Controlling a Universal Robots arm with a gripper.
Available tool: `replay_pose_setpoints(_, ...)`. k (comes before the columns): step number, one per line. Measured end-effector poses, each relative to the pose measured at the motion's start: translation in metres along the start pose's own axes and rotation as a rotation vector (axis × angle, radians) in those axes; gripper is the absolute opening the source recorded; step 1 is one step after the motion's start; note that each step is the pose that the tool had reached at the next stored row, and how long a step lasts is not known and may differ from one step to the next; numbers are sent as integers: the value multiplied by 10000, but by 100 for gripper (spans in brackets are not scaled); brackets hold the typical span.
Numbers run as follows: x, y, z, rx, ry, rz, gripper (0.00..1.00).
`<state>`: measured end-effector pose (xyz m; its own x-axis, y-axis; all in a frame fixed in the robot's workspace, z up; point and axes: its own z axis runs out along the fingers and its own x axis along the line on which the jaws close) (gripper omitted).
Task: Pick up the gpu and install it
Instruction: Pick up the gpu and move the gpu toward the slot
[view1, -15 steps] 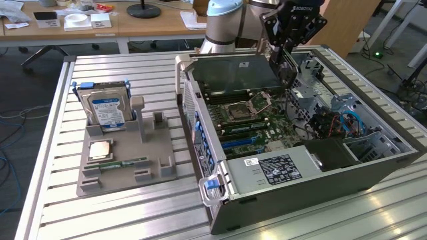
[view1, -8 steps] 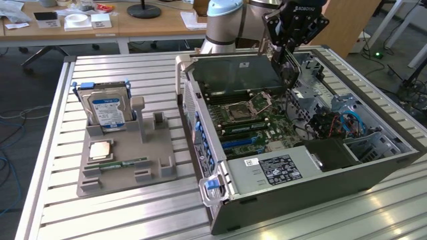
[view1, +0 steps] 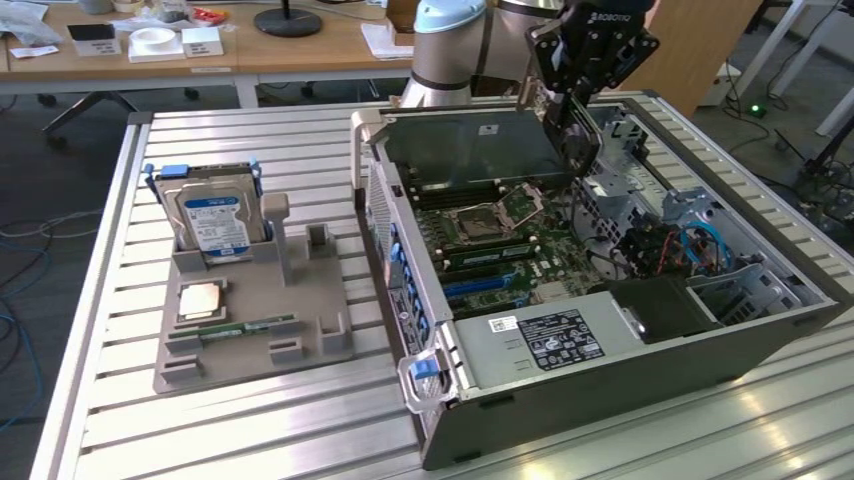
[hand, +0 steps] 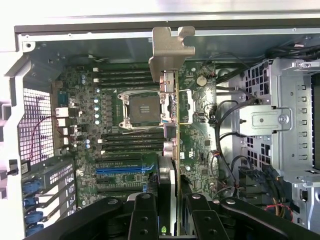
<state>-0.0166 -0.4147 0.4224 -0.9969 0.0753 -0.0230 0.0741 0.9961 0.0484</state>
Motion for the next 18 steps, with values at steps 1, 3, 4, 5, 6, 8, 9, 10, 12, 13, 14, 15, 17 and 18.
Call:
replay_pose_setpoints(1,-4,0,0,0,0,1,27)
replay_pose_setpoints(3,-9,1,0,0,0,1,27)
replay_pose_setpoints(4,-9,1,0,0,0,1,27)
replay_pose_setpoints(5,-10,1,0,0,0,2,27)
replay_pose_setpoints(6,-10,1,0,0,0,2,27)
replay_pose_setpoints(8,-10,1,0,0,0,0,27)
replay_pose_setpoints(9,-13,1,0,0,0,-1,27)
replay_pose_setpoints(10,-21,2,1,0,0,-2,27)
replay_pose_setpoints(12,-44,3,1,0,0,0,27)
replay_pose_setpoints(13,-57,4,2,0,0,1,27)
replay_pose_setpoints(14,-72,5,2,0,0,1,27)
replay_pose_setpoints(15,-87,7,2,0,0,0,27)
replay_pose_setpoints(17,-101,8,3,0,0,0,27)
replay_pose_setpoints(18,-101,8,3,0,0,0,27)
